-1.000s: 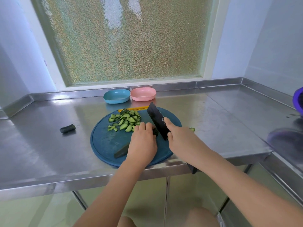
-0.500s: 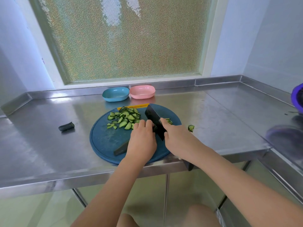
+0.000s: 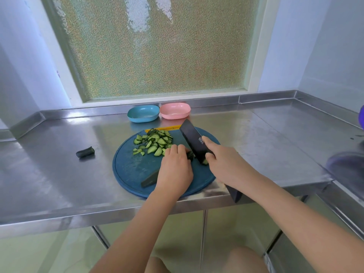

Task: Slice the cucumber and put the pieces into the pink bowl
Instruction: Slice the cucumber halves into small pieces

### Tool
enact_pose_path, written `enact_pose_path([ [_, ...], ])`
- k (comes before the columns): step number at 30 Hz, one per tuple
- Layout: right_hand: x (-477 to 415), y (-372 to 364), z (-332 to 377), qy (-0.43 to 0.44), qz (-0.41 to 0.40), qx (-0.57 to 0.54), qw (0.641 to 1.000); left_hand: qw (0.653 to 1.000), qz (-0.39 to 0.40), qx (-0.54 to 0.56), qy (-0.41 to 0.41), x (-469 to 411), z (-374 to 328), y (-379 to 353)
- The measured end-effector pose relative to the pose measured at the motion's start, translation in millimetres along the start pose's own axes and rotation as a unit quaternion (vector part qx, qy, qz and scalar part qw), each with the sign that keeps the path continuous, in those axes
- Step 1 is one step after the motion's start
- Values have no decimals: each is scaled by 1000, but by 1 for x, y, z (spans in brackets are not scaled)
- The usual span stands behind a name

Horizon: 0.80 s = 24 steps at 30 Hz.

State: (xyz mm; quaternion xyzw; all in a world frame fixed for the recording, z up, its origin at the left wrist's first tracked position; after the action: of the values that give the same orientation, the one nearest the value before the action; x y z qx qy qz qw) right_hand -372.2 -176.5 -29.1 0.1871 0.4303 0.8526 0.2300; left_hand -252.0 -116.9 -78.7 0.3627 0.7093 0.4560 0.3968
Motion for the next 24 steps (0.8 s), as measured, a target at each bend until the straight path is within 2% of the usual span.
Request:
enact_pose_path([
  [9, 2, 2, 0, 6, 11, 0, 1000, 1000, 3, 0, 2, 1, -1, 1],
  [24, -7, -14, 1, -1, 28, 66, 997, 1000, 9, 5, -4, 1, -1, 2],
])
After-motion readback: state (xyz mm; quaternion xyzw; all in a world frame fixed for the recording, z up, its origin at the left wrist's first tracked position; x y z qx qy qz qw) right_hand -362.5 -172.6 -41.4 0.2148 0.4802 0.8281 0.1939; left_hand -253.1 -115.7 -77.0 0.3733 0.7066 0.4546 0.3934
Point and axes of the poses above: each hand's wrist, its own x-axis away from the middle knuckle, its own y-axis out of the back of the hand, z = x × y, the point moved 2 cm from there along -x, towards the middle knuckle, and after that the axes turned 14 degrees about z, right-handed, at the moved point
